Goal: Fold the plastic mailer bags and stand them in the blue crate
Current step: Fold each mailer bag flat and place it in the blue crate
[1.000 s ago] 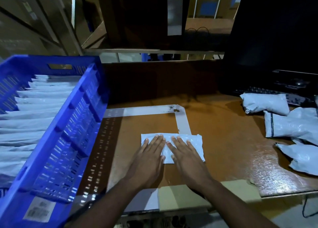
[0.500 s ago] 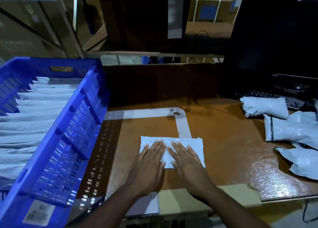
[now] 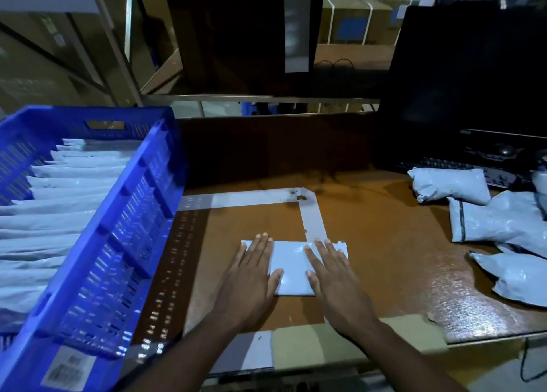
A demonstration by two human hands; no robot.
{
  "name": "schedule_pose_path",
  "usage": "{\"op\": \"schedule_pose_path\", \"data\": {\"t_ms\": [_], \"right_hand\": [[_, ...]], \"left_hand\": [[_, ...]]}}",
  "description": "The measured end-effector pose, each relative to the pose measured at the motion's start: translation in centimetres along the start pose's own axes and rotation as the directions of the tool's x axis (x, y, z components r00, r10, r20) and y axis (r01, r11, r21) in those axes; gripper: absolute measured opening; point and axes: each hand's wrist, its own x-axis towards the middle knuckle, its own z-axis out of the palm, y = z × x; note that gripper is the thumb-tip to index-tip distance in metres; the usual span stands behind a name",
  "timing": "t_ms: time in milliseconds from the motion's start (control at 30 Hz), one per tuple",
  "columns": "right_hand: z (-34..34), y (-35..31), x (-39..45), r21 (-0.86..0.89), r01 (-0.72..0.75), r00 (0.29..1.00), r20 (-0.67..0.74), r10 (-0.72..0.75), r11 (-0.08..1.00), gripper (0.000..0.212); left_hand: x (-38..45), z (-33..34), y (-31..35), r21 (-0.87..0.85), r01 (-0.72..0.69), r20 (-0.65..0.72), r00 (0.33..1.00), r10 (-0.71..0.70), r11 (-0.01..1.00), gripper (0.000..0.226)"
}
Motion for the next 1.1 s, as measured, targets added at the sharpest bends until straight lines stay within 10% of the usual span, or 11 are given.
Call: {"op": "schedule_pose_path", "data": {"t_ms": [633, 1100], "right_hand": [[-1.3, 0.0, -0.7, 0.030, -0.030, 0.996, 0.083, 0.027, 0.999, 0.076], [0.8, -2.0, -1.9, 0.075, 0.156, 0.977, -0.160, -0.142, 0.985, 0.037]], "left_hand": [[-0.3, -0.4, -0.2, 0.014, -0.047, 0.026, 0.999, 0.046, 0.999, 0.097], [-3.7, 0.5, 1.0, -0.010, -0.195, -0.039, 0.980, 0.195, 0.981, 0.061]]}}
